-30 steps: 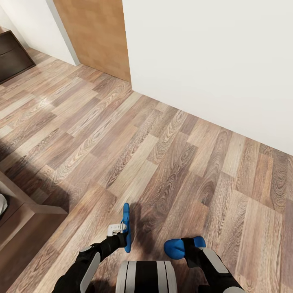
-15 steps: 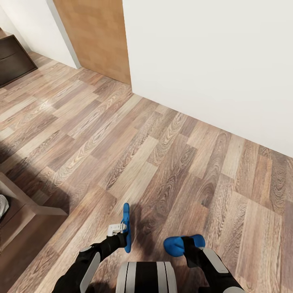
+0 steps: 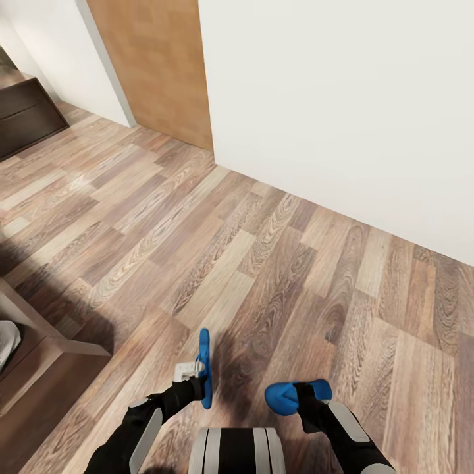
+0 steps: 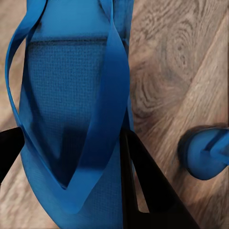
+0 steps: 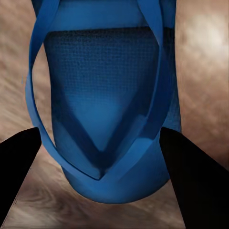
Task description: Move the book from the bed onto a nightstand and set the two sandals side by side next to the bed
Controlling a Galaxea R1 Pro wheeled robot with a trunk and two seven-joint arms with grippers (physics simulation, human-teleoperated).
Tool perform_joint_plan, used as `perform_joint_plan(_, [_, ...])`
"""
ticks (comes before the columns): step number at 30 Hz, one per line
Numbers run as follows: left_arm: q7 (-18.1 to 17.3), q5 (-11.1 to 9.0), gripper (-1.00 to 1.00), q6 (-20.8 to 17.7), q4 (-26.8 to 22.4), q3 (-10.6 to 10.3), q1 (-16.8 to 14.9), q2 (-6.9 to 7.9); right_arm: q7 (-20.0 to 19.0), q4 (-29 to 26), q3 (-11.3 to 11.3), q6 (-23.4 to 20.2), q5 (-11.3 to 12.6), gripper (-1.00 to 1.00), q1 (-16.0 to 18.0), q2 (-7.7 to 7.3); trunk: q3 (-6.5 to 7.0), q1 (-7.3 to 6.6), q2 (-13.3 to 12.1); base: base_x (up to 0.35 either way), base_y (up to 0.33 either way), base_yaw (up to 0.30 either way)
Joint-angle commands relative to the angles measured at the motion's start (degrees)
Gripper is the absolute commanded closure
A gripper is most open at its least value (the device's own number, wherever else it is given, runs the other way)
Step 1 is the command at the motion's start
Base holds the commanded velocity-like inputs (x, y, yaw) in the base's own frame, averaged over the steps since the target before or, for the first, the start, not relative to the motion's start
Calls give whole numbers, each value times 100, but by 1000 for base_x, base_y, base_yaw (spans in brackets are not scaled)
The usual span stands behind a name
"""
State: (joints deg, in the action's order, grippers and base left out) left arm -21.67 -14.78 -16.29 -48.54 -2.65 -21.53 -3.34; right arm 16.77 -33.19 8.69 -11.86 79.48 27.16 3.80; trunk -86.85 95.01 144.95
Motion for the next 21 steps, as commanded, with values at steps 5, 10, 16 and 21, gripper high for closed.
perform_joint_plan(5, [5, -43, 100, -50, -7, -2, 0, -6, 37, -16, 37, -31, 24, 100, 0, 7, 108, -13, -6, 0, 0, 0])
perform_joint_plan(10, [5, -41, 100, -56, -7, 4, 0, 3, 58, -724, -45, -180, 8, 100, -5, -81, 219, -26, -12, 0, 0, 0])
perform_joint_plan(16, [3, -37, 100, -58, -7, -6, 0, -6, 57, -1620, -109, -2002, -217, 100, -32, -1313, 352, -42, -20, 0, 0, 0])
perform_joint_plan(21, [-17, -41, 100, -67, -7, -3, 0, -4, 55, -1759, -100, -3339, -260, 100, -42, -2598, 462, -55, -27, 0, 0, 0])
